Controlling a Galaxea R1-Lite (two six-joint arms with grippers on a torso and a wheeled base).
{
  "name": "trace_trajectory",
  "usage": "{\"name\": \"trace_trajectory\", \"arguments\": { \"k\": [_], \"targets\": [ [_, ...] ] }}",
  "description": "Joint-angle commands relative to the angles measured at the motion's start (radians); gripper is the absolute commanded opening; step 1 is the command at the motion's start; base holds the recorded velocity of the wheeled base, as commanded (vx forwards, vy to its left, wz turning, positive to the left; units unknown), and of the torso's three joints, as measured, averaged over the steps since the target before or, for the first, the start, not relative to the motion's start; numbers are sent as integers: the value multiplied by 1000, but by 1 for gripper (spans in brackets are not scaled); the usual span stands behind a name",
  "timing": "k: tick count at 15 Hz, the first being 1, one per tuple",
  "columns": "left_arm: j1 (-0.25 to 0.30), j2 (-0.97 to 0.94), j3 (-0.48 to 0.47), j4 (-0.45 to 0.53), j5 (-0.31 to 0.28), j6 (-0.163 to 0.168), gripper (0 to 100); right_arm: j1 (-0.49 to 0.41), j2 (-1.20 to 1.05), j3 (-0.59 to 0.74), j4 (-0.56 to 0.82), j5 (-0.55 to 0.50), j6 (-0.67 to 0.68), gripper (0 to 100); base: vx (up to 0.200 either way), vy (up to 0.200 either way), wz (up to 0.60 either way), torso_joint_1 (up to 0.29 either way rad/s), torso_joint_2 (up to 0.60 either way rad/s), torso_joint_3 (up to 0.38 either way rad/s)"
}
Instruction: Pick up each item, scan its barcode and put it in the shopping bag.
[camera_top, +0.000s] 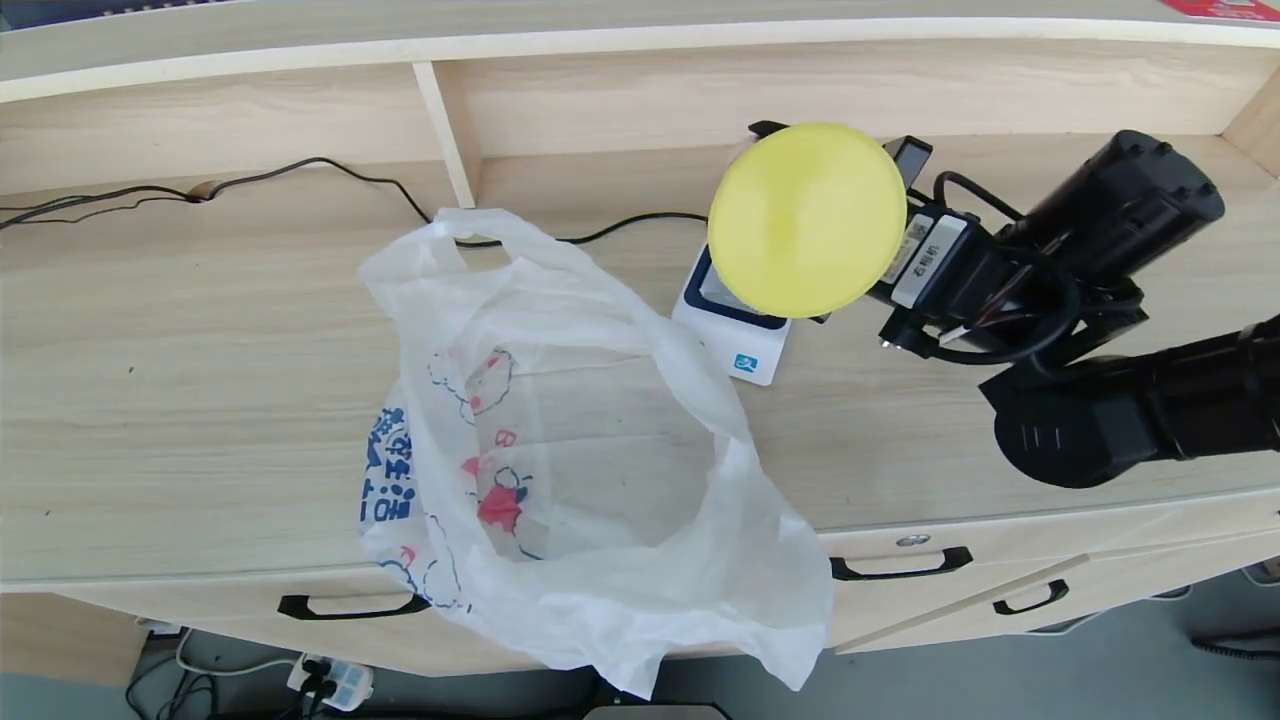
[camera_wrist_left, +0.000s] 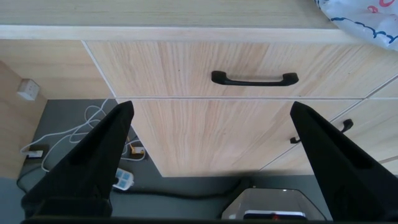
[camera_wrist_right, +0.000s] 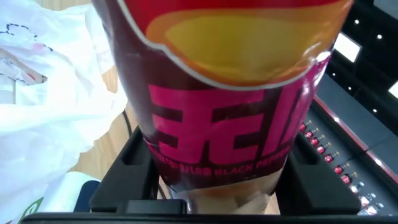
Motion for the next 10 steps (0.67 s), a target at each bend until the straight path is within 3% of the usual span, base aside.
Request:
{"name": "trace_trajectory", "arguments": {
  "k": [1,10],
  "targets": [
    [0,0,0,0,0,0,100,2,33,-29,2,0,3,0,0,0,0,0,0,0],
    [0,0,0,0,0,0,100,20,-2,11,-37,-22,77,0,0,0,0,0,0,0]
  ]
}}
